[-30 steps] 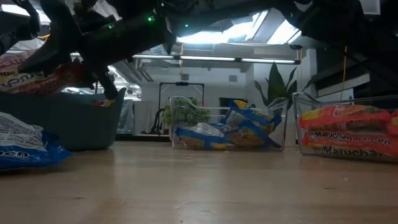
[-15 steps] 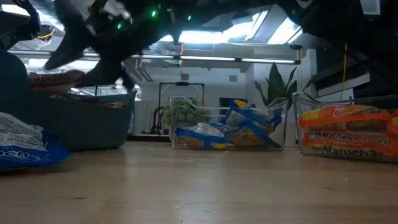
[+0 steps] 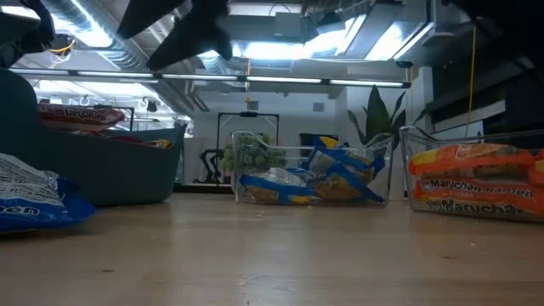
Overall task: Sort Maruchan noodles
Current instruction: Stack the blue noodle pack on top of the blue noodle pack in the left transparent bin
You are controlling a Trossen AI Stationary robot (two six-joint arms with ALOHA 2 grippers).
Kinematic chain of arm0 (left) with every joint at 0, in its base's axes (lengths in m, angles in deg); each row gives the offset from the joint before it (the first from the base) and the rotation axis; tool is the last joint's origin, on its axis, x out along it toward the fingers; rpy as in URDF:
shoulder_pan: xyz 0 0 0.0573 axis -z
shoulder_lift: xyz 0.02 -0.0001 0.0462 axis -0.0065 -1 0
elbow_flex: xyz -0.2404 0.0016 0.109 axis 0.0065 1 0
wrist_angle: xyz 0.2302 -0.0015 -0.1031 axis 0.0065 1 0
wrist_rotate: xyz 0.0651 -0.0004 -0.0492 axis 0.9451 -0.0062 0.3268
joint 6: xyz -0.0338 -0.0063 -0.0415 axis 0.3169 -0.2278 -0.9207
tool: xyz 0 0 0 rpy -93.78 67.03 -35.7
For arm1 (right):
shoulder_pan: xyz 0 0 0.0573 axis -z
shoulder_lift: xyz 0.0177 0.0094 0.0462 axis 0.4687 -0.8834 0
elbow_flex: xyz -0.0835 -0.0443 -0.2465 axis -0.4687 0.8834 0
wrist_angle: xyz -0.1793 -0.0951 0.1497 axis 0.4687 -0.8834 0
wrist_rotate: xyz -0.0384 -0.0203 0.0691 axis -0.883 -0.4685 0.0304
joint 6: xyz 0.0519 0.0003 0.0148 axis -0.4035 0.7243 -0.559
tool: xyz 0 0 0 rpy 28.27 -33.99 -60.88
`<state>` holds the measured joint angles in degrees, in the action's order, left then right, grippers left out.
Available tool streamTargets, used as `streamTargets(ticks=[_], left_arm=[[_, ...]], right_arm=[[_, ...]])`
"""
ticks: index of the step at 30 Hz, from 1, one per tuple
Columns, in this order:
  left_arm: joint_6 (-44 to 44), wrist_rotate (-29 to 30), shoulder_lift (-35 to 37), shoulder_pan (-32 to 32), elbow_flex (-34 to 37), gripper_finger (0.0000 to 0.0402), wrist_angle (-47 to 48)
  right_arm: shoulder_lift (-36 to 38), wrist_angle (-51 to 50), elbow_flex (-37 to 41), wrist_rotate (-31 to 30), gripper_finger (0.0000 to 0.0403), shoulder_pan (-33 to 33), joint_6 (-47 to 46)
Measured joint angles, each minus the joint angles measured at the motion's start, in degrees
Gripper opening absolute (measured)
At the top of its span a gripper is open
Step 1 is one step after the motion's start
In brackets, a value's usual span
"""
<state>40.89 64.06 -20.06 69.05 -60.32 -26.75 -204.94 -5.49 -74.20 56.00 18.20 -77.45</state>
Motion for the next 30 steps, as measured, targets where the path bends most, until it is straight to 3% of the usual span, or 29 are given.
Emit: streamTargets(ticks=[5, 14, 21, 30], left_arm=[[-11.28, 2.18, -6.61, -0.12, 0.0, 0.0, 4.91], [-33.37, -7.16, -27.06, -0.15, 0.0, 0.0, 5.45], [-48.34, -9.86, -40.24, -0.13, 0.01, 0.0, 5.52], [-56.44, -8.3, -50.25, -1.64, 0.07, 0.0, 9.34]], right_arm=[[0.17, -9.61, 0.04, -4.24, 0.0225, -7.54, -6.54], [-0.05, -17.78, 0.09, -24.08, 0.0225, -19.32, -25.4], [-0.16, -15.92, 1.69, -27.68, 0.0225, -20.75, -33.01], [-0.15, -7.97, 8.3, -28.17, 0.0225, -20.45, -34.21]])
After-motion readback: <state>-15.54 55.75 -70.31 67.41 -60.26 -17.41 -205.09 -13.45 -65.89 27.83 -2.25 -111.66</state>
